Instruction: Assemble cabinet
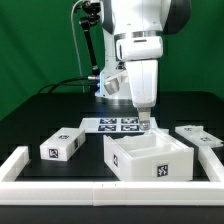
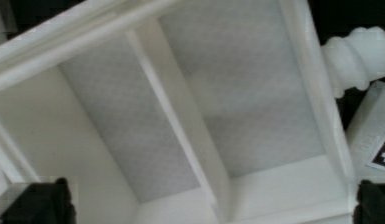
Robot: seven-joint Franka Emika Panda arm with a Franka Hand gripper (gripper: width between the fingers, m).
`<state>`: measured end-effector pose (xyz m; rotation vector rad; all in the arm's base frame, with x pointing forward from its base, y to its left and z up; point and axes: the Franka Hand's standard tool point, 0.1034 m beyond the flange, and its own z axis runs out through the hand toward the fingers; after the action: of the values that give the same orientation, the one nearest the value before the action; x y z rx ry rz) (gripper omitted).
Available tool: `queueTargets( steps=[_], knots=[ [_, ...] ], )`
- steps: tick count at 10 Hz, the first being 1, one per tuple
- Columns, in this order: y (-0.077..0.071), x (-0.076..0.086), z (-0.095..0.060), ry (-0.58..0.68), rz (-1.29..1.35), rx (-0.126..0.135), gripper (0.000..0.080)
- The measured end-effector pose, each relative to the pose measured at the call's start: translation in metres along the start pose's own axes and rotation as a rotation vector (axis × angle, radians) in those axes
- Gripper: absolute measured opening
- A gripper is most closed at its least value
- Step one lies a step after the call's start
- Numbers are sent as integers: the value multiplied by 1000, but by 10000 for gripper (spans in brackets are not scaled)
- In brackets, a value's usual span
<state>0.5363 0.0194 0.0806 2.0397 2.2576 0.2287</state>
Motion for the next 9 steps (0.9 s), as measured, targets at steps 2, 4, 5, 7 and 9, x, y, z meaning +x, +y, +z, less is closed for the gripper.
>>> queueTargets(
  steps=[2, 4, 5, 7, 9],
  knots=[
    [-8, 7, 5, -9, -108, 12, 798],
    [-10, 7, 6, -12, -121, 16, 798],
    [-11, 7, 6, -12, -120, 16, 798],
    [-13, 7, 7, -10, -122, 17, 798],
    [-32, 10, 15, -1, -125, 42, 798]
  ],
)
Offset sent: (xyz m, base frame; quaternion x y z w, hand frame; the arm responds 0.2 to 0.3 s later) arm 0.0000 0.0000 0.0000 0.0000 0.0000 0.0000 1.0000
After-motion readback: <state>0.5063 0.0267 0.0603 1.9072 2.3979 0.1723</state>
